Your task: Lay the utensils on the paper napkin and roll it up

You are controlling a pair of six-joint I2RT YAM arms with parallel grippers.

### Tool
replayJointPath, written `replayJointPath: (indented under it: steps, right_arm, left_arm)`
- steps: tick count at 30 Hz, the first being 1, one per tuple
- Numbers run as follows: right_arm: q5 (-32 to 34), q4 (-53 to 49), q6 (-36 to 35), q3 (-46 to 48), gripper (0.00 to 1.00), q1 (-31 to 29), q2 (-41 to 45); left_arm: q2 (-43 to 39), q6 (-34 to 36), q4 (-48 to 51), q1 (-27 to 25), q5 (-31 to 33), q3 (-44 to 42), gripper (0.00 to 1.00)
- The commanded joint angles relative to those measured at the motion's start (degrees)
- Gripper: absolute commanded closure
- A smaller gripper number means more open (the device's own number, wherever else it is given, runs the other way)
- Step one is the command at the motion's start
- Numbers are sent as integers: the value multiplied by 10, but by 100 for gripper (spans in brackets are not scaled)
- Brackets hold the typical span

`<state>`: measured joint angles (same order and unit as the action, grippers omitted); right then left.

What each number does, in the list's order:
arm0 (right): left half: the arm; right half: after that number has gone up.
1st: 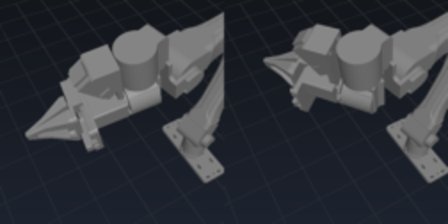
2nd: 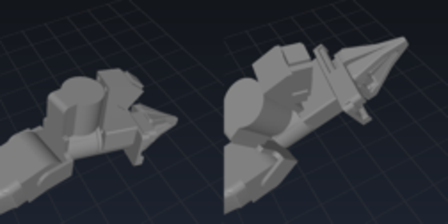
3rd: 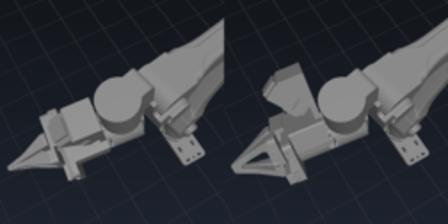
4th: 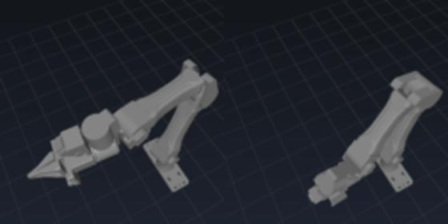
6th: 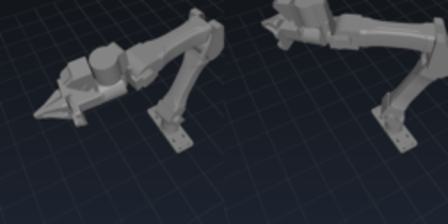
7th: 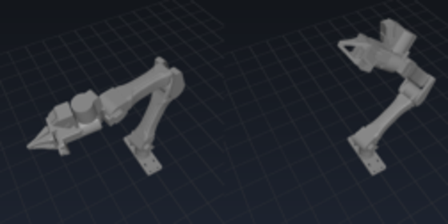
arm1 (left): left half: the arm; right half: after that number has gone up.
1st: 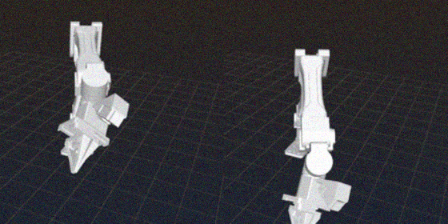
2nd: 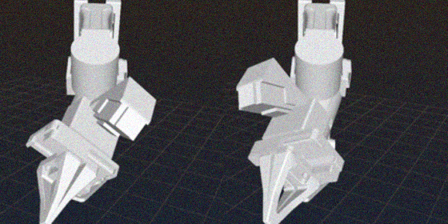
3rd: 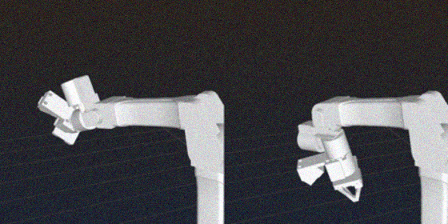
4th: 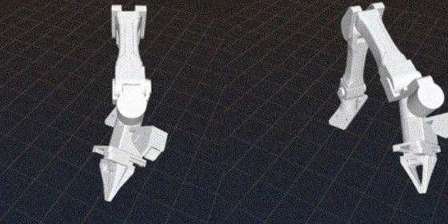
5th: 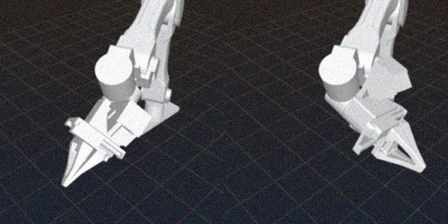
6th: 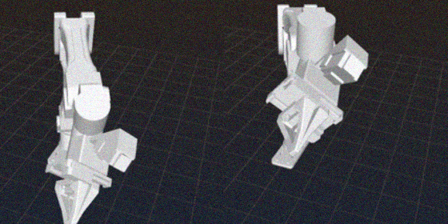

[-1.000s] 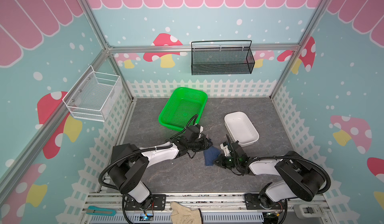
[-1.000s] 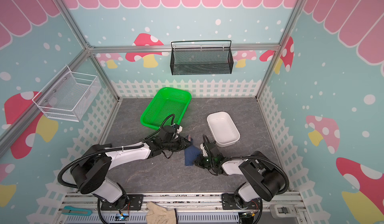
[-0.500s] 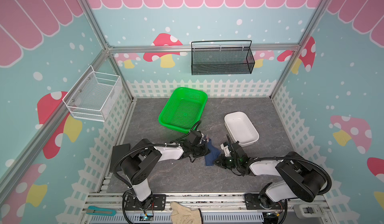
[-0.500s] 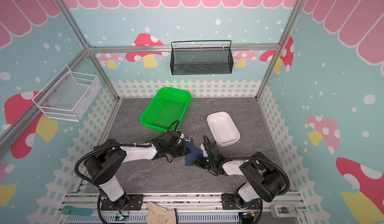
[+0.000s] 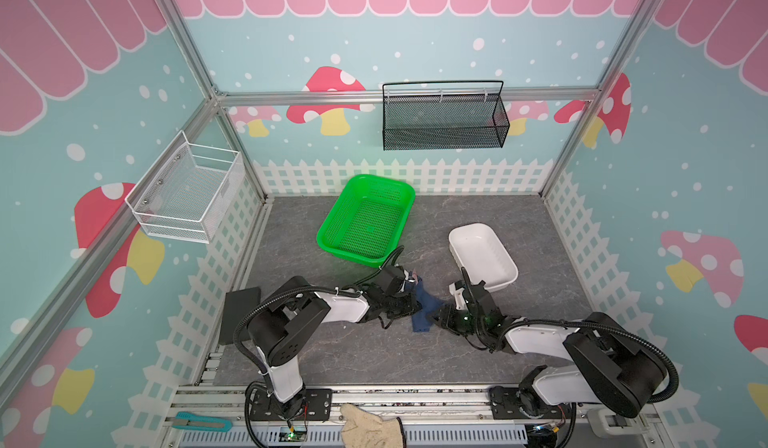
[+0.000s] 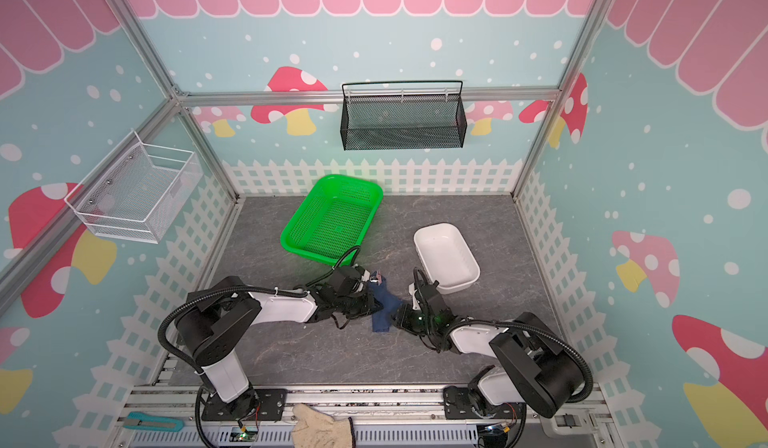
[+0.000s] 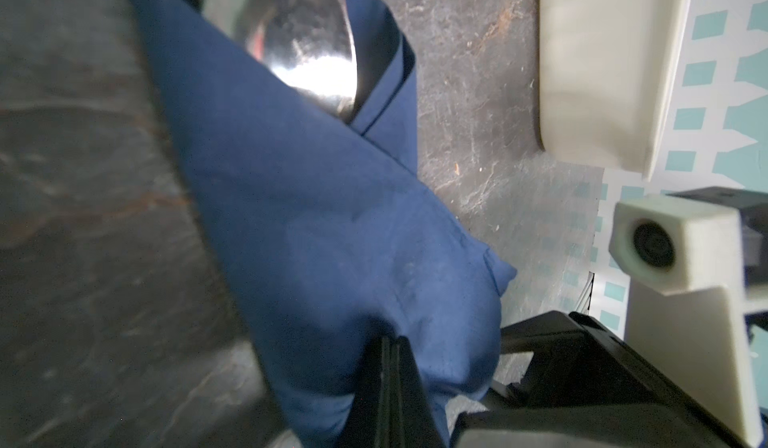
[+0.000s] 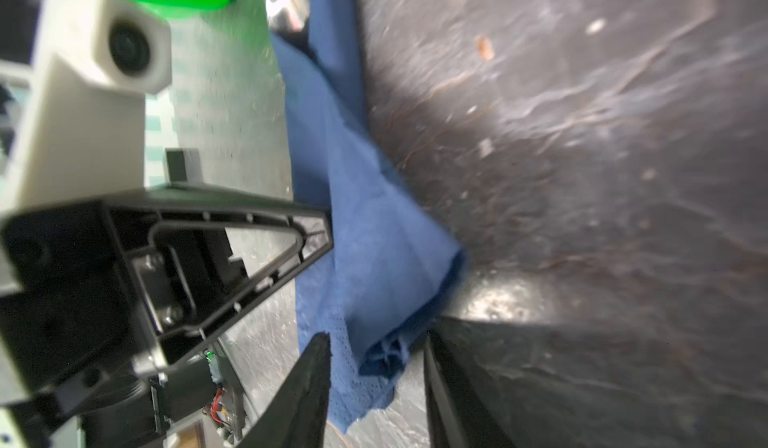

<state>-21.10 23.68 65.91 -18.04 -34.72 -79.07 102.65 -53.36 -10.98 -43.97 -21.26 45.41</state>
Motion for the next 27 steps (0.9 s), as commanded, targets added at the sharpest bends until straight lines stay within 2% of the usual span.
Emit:
replayJointPath:
  steps: [1,5,9,13,19,21,27]
  right_arm:
    - [0,12,15,9,54,10,-4]
    - [-25,32,20,-5,52,16,-37]
    - [-22,58,35,1,51,16,-55]
    - [-8,62,12,-7,51,18,-76]
    - [-41,112,-23,-31,53,20,-130]
    - [-35,126,-23,-31,56,20,-142]
    - [-43,151,-18,-30,81,23,-157]
  left_arm:
    - [14,-2,10,-4,3,-14,99]
    - [13,-2,8,-4,3,-14,99]
    - [12,-3,8,-5,2,-12,99]
    - [13,-3,4,-5,2,-15,99]
    - [13,-7,-4,-6,-1,-16,99]
    - [12,-7,-4,-6,1,-16,99]
    - [0,-7,-3,-6,1,-17,99]
